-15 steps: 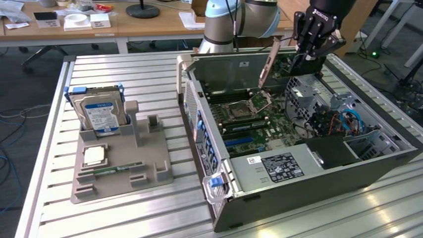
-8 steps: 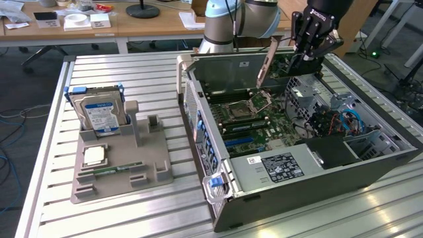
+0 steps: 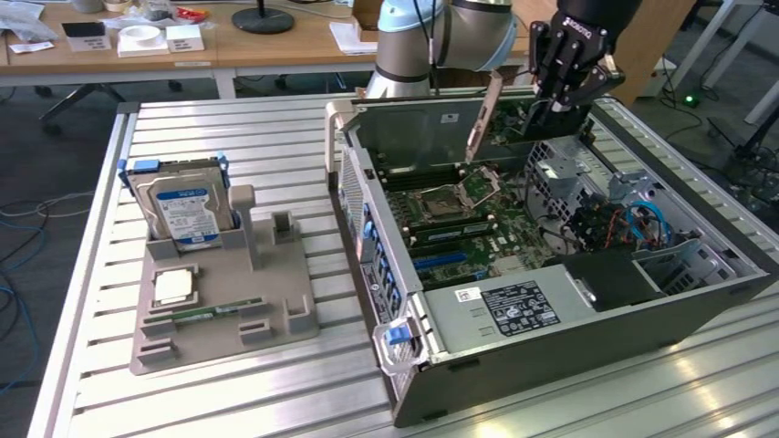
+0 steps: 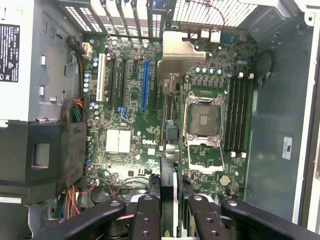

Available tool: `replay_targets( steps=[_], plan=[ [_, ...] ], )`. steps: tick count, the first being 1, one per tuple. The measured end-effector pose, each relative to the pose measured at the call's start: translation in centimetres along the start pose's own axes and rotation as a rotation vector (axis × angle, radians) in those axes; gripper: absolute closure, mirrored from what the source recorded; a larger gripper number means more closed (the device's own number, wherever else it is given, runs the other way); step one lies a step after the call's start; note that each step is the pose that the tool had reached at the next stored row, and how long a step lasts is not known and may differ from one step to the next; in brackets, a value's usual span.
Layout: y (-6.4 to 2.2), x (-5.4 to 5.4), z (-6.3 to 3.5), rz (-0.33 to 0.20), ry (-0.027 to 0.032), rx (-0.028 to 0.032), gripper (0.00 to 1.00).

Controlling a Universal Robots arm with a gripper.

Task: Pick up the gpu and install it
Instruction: 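Insert the gpu into the slot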

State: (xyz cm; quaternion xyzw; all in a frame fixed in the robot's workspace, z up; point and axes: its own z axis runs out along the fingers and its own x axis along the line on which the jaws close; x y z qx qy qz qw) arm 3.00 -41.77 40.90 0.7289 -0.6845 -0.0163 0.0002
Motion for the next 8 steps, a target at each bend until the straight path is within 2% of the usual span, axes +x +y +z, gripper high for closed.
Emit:
replay_targets(
  steps=[8],
  plan=[
    [1.07,-0.07,0.03,0.0,0.0005,0.0078,0.74]
  ],
)
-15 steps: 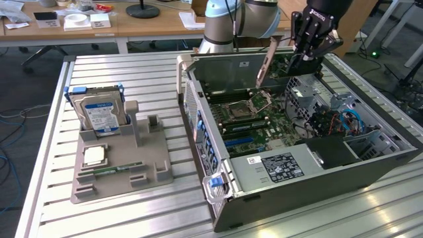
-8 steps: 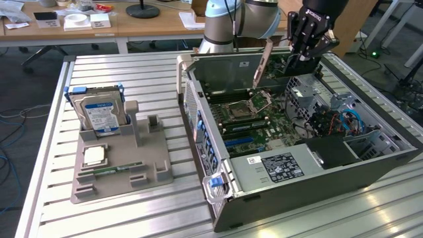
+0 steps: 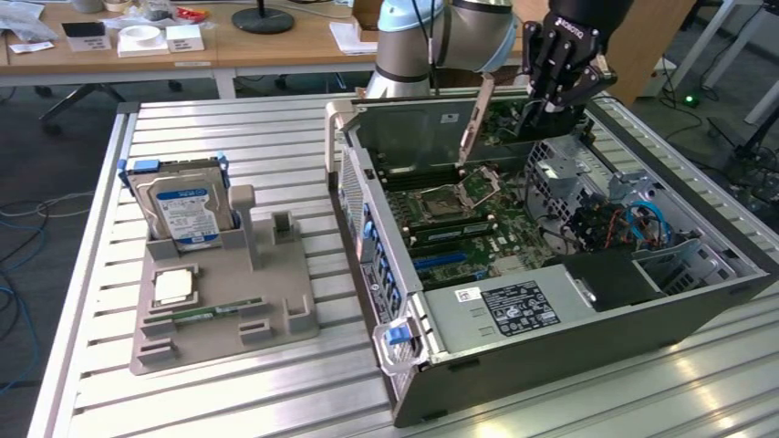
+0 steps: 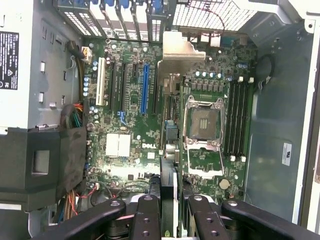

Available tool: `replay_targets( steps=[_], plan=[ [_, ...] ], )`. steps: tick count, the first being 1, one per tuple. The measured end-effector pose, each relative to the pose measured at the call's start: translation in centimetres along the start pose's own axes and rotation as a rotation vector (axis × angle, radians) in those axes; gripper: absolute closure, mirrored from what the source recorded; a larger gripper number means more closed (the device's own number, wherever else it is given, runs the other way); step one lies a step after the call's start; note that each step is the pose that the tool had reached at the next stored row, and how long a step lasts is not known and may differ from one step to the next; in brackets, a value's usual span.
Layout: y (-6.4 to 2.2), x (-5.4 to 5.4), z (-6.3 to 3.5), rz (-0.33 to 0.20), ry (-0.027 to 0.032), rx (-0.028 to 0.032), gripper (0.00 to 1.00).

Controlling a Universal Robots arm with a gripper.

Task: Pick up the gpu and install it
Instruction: 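Insert the gpu into the slot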

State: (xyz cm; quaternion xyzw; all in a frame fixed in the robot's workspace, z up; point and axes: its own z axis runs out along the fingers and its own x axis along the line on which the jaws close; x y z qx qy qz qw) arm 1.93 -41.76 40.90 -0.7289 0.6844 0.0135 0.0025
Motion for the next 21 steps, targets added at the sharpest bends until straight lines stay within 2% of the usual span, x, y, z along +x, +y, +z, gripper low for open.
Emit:
replay_targets(
  steps=[13,18,21],
  plan=[
    [1.52,-0.1,0.05,0.0,0.0003,0.0086,0.74],
    [1.75,-0.1,0.37,-0.003,-0.0002,0.0245,0.74],
    [1.76,-0.1,0.57,-0.003,0.0,0.0283,0.74]
  ],
)
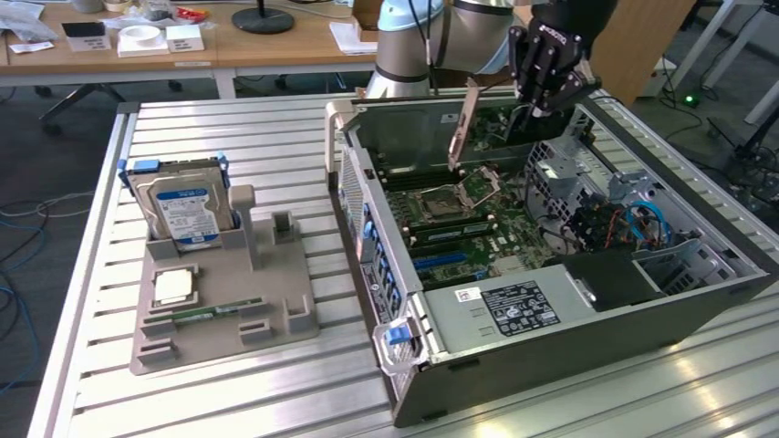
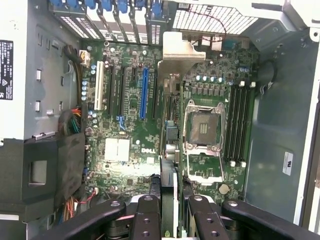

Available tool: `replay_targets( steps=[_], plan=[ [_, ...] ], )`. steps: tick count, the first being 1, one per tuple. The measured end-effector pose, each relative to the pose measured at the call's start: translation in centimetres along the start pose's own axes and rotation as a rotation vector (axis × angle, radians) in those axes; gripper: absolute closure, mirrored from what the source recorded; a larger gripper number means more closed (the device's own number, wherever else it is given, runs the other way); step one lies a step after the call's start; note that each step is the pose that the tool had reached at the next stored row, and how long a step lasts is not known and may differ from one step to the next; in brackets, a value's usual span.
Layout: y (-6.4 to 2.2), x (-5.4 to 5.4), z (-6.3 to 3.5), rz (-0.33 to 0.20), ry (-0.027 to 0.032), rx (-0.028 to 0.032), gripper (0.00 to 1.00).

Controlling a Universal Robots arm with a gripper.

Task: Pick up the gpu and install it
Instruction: 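Insert the gpu into the slot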

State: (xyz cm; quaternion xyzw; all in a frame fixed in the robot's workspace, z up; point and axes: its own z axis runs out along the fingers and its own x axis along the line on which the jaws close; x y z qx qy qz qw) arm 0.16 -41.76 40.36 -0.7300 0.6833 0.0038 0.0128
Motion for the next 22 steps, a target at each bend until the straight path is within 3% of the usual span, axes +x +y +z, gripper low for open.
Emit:
replay_targets(
  steps=[9,22],
  plan=[
    [0.03,0.1,0.47,0.068,0.0009,0.0016,0.74],
    [0.06,0.4,1.56,0.079,0.0012,0.0019,0.74]
  ],
)
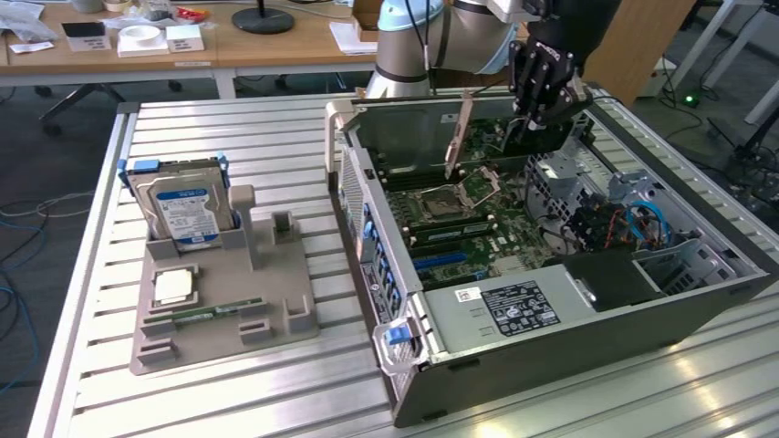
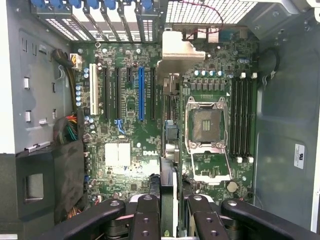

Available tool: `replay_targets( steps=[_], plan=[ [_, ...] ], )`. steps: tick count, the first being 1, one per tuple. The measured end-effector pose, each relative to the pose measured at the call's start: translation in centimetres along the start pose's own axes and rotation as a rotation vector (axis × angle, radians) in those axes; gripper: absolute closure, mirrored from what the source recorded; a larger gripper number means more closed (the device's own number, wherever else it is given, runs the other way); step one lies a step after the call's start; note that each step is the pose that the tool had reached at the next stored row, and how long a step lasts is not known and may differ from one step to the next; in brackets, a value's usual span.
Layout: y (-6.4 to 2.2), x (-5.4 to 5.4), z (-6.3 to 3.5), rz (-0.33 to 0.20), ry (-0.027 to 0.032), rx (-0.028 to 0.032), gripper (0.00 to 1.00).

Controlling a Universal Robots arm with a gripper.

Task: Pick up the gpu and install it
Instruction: 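Insert the gpu into the slot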

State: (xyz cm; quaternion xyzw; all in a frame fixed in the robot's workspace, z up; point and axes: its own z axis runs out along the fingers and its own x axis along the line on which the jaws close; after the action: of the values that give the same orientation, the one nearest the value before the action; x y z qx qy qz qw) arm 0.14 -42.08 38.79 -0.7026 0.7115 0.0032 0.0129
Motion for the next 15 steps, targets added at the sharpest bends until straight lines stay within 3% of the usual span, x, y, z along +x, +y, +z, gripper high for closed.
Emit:
replay_targets(
  steps=[15],
  plan=[
    [0.01,0.01,0.48,0.0,-0.0001,0.0,0.74]
  ],
)
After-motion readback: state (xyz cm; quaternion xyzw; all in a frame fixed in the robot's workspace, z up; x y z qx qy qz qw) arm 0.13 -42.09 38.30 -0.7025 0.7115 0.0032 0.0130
